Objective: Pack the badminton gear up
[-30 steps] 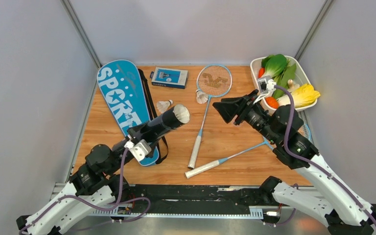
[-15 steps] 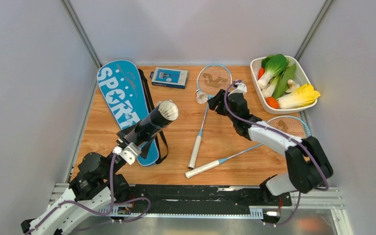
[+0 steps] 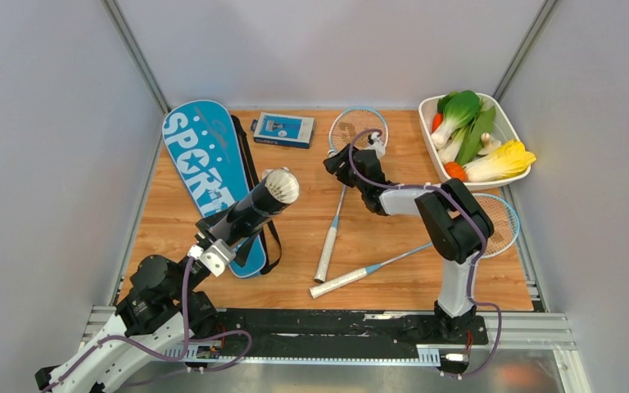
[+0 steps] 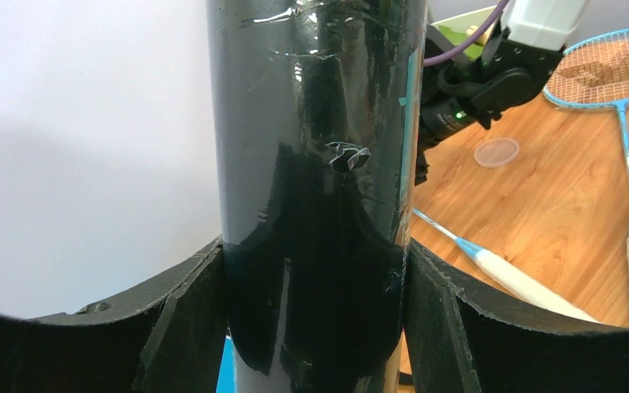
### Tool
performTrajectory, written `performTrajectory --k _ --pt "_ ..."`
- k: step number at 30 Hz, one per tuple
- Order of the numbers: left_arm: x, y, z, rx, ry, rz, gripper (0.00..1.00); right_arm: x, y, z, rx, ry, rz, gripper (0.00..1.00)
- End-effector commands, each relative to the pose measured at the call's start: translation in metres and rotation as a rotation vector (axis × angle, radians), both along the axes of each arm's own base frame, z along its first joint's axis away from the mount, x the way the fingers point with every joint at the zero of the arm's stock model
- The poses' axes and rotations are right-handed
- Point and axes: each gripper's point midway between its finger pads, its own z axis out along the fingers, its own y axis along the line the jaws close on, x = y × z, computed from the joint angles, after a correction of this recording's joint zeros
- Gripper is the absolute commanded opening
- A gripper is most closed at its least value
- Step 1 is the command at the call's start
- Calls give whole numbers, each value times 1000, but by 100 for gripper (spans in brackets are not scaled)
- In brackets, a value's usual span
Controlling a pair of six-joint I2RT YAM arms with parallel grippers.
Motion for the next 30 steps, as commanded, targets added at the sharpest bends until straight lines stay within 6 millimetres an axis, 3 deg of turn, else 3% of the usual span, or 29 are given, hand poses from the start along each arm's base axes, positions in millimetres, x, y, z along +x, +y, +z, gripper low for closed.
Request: performTrajectory --k 1,12,17,19,23,27,30 --pt "-5 -2 24 -78 -56 -25 56 29 11 29 22 -100 -40 58" --pt "-4 -4 24 -75 -53 -31 56 43 8 -13 -48 20 -107 51" --pt "-4 -5 23 -70 -52 -32 56 50 8 -19 -56 32 -131 48" --pt "-3 -4 23 -68 -50 -30 56 52 7 -21 -64 32 -141 40" --pt "-3 -4 22 -65 -48 -25 56 54 5 -16 -87 11 -140 19" --pt "-1 -4 19 -57 -43 -21 56 51 0 6 -120 -51 -120 2" --pt "0 -5 18 -52 -40 -18 56 45 -3 35 -156 -121 -81 0"
